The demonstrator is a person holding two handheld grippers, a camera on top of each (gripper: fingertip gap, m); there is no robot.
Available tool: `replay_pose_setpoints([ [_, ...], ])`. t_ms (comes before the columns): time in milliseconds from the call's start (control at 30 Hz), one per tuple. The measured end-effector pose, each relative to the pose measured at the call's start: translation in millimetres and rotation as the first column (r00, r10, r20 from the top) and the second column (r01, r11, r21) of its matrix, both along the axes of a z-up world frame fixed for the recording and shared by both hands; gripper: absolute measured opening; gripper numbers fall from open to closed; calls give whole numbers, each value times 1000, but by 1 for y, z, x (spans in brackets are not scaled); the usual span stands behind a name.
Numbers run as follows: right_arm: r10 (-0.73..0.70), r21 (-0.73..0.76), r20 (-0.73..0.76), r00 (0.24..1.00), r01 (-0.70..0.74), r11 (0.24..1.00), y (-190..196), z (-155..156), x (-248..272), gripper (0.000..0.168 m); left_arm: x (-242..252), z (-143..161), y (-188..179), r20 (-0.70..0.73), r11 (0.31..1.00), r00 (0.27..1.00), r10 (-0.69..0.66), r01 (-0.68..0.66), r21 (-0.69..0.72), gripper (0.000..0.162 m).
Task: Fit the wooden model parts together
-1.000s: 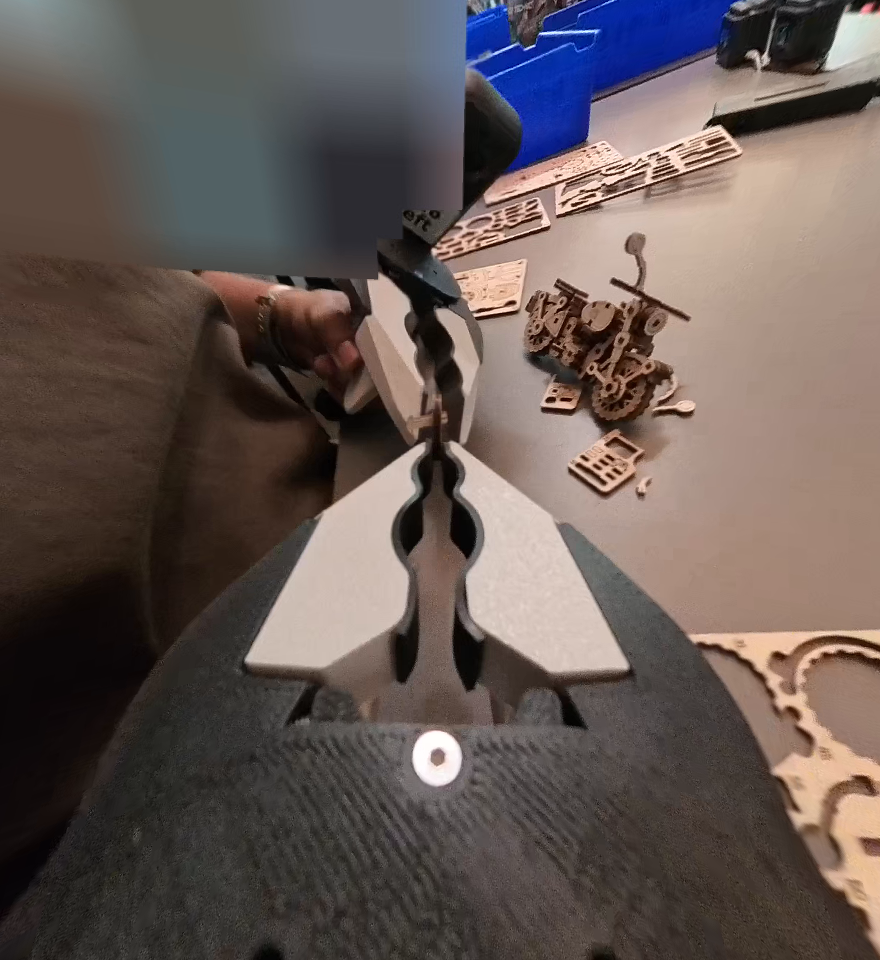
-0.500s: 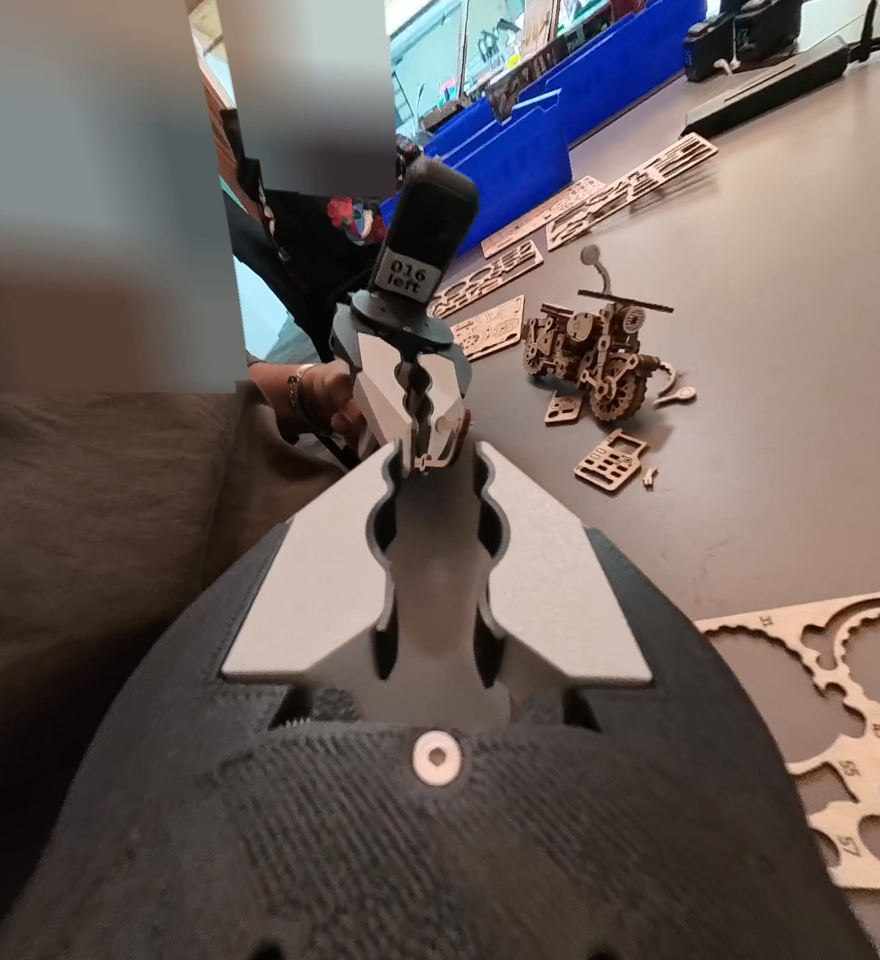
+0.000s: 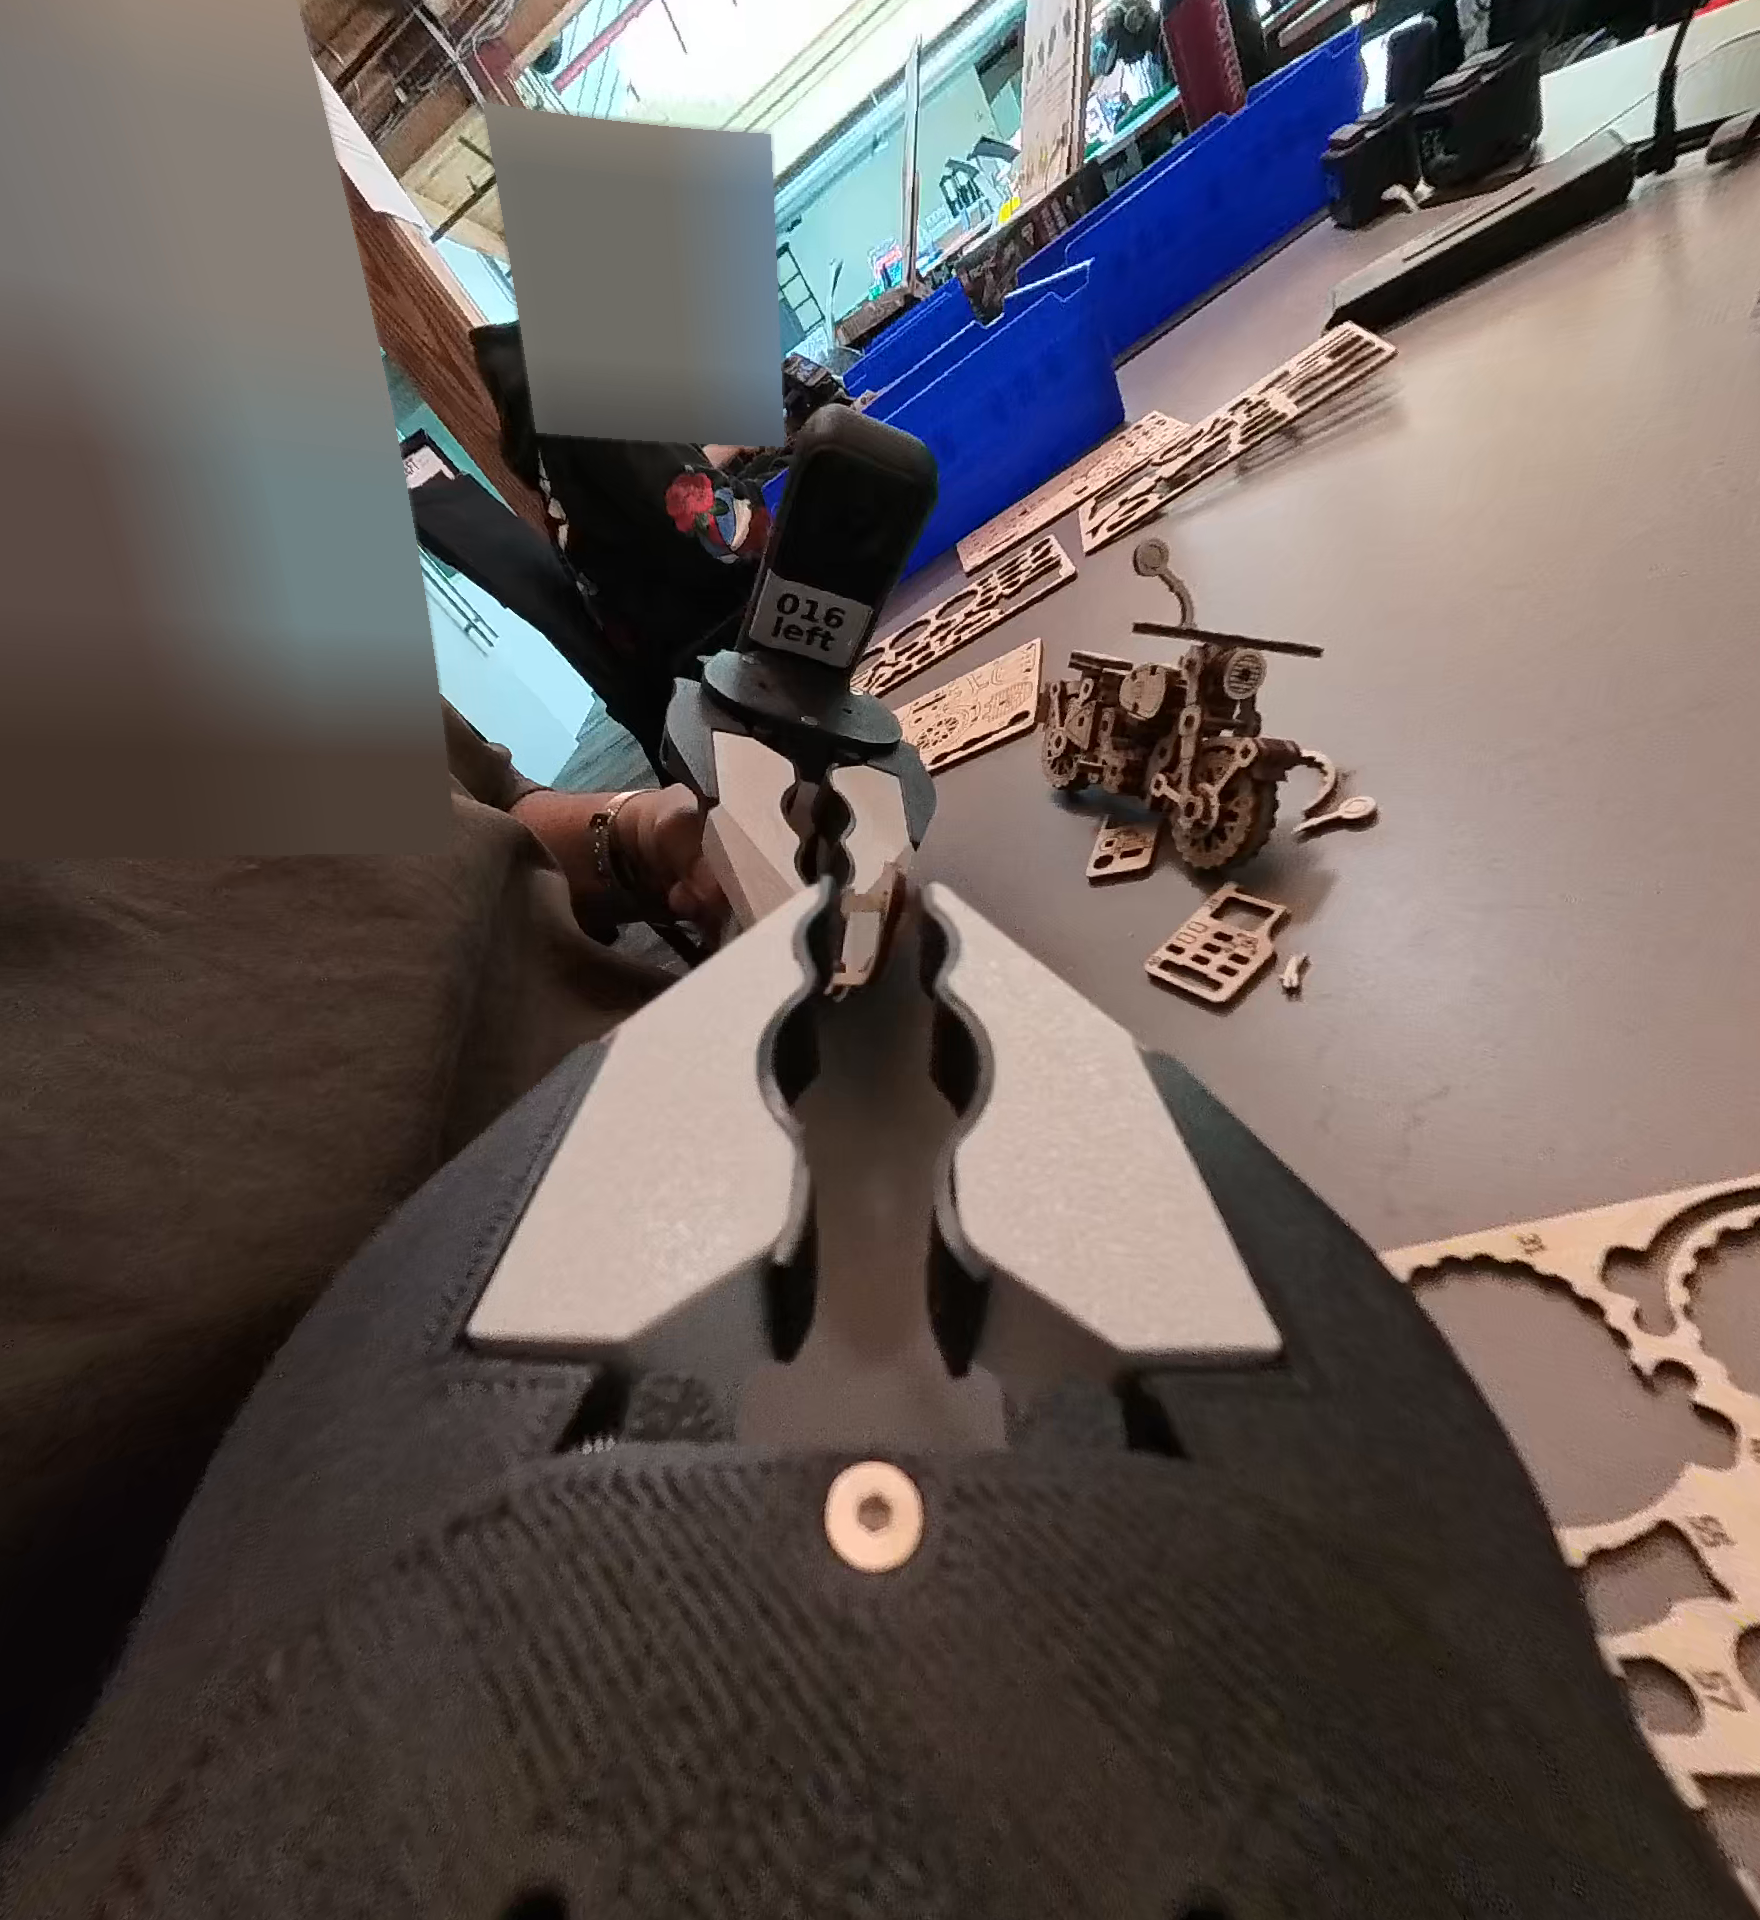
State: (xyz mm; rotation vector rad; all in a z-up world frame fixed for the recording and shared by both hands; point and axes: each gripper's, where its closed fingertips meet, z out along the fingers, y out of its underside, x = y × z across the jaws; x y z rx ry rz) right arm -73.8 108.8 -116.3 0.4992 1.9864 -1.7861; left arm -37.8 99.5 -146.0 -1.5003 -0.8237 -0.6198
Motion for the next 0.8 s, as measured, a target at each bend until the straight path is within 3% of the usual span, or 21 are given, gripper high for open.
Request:
replay_pose_setpoints([
  [533,-6,-38,121,993,10,999,-2,-1,-3,12,0,1,1,-77,1000,997,0,-2,-26,0],
  [800,-13,-29,91,996,16,999,-1,-2,-4,14,1,3,1,-107,1000,994,-5,3,-25,0],
])
